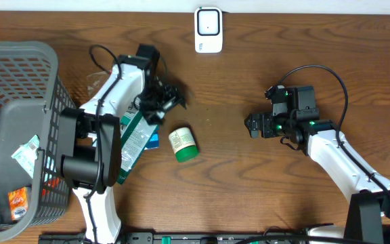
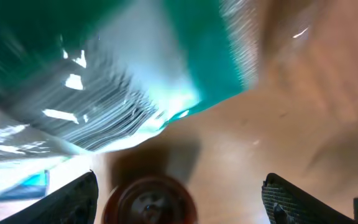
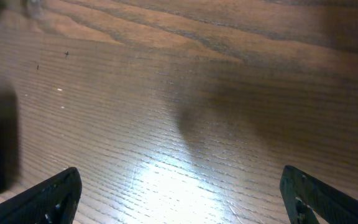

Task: Scan the item barcode
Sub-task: 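Move the left gripper back into the basket toward the mint wipes pack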

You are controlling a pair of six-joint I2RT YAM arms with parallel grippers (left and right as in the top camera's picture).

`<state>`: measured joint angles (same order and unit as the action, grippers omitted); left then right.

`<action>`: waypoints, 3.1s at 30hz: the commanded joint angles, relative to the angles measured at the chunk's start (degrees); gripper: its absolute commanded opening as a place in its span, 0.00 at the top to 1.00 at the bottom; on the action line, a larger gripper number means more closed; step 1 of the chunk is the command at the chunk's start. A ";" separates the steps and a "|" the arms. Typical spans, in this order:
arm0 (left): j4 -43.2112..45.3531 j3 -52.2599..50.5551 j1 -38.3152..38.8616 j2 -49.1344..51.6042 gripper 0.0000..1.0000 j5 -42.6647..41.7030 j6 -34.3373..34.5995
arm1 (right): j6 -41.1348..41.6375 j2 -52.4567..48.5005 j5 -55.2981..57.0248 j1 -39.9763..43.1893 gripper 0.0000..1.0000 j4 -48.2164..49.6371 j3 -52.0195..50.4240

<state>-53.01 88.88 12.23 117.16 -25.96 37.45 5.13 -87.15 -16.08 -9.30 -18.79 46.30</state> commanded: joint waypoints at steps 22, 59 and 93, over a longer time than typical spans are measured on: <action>6.75 29.20 -1.86 -43.74 0.15 79.01 -22.86 | -0.94 -0.22 -0.57 -0.55 0.01 0.17 -0.35; 53.29 -38.14 -29.90 -79.12 0.03 57.20 -48.50 | -2.12 -0.22 5.27 -0.55 0.01 -2.89 -0.35; 27.65 -36.02 -45.33 -48.30 0.03 42.86 -12.50 | -1.70 -0.22 5.01 -0.55 0.01 -3.10 -0.35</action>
<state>-24.10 51.05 -33.01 68.36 19.00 19.77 3.40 -87.15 -11.44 -9.30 -21.93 46.30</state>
